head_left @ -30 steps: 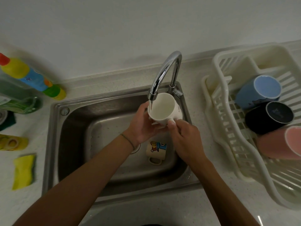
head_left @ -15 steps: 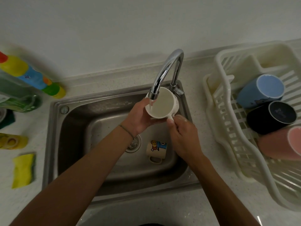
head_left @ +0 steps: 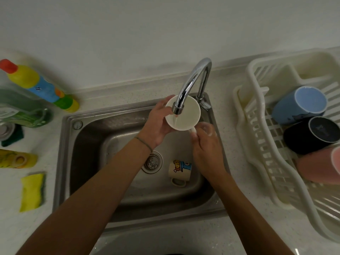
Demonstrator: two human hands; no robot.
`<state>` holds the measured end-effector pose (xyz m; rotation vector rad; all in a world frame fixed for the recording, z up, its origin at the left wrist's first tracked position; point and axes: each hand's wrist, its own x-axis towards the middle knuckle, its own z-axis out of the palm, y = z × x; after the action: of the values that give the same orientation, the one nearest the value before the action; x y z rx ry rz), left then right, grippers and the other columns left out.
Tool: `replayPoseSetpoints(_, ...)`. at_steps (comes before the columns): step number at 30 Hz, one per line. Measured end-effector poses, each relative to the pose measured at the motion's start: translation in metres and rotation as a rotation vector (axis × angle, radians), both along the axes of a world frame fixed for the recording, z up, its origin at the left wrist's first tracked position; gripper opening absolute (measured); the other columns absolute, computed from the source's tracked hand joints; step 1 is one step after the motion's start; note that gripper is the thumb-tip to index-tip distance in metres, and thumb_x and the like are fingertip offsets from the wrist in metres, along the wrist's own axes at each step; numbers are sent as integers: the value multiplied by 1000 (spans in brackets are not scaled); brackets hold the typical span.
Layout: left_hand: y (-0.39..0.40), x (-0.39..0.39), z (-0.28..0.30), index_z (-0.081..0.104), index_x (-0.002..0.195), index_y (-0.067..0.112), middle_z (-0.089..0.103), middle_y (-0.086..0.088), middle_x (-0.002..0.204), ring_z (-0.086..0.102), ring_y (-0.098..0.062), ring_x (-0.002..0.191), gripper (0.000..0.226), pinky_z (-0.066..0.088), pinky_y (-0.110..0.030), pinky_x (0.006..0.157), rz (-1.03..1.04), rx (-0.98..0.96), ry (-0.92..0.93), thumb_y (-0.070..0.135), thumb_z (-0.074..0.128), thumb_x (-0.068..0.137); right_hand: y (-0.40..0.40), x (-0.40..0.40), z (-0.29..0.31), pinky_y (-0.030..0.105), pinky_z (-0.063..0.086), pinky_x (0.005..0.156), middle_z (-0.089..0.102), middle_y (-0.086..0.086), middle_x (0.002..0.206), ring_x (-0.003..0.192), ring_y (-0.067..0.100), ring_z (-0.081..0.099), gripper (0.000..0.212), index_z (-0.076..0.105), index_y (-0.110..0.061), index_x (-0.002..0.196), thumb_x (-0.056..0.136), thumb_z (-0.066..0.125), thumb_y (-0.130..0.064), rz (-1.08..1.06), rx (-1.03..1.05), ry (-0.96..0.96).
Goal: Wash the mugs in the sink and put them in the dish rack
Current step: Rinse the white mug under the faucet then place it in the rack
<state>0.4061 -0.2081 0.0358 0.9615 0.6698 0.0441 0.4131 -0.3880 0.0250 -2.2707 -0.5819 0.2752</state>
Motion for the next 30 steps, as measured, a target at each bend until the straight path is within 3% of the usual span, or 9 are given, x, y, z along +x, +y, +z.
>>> replayPoseSetpoints(3,4,2,5,55,141,17,60,-12,129,66,-24,103,47,60,-41,68,6,95,-7,2,55,97,4,0,-3,26,44,85,58,0,123,109,13,53,36,65,-13,110,108,36,-35,6,2,14)
replayPoseSetpoints(6,6,0,9,56,139,19,60,-12,132,63,-26,107,50,60,-43,74,17,134,-22,-1,56,93,9,-1,1,25,37,71,51,-15,84,80,4,47,30,48,-30,81,109,37,-32,-6,51,41)
replayPoseSetpoints(9,8,-3,16,57,138,19,63,-8,127,62,-27,109,56,60,-42,73,15,156,-25,0,61,85,16,-1,4,22,30,65,38,-18,69,69,0,41,34,39,-36,76,109,38,-30,-6,65,57)
replayPoseSetpoints(12,10,-6,21,58,136,20,63,-6,125,62,-28,112,60,59,-40,74,18,191,-14,2,66,80,20,-1,2,23,31,65,41,-15,68,69,2,43,37,38,-36,73,110,37,-31,4,65,71)
replayPoseSetpoints(17,11,-10,27,60,135,22,61,-12,130,64,-26,107,58,60,-36,69,48,297,9,-1,69,82,24,-4,-3,29,37,63,48,-7,70,75,9,48,37,51,-16,78,109,37,-30,5,84,122)
replayPoseSetpoints(19,12,-11,29,63,129,24,60,-12,130,64,-28,109,57,62,-39,75,77,356,20,1,73,79,27,-6,-4,33,39,63,50,-5,72,75,10,48,37,51,-15,79,109,36,-31,9,111,145)
replayPoseSetpoints(22,13,-14,34,66,124,28,60,-10,131,64,-31,114,55,63,-36,75,94,447,37,3,78,76,33,-12,-5,44,45,65,54,-4,75,75,13,51,34,54,-16,85,109,36,-31,2,148,179)
replayPoseSetpoints(25,15,-18,38,65,126,23,59,-10,130,66,-22,103,55,59,-25,65,100,520,59,-1,77,79,39,-19,-5,51,50,70,61,0,82,80,18,57,31,57,-17,88,108,38,-30,-14,204,218)
replayPoseSetpoints(30,21,-23,48,63,125,19,58,-10,129,66,-17,95,54,57,-23,59,86,615,76,0,80,78,46,-30,3,52,51,72,66,3,90,83,21,59,25,51,-32,85,104,37,-27,2,274,251)
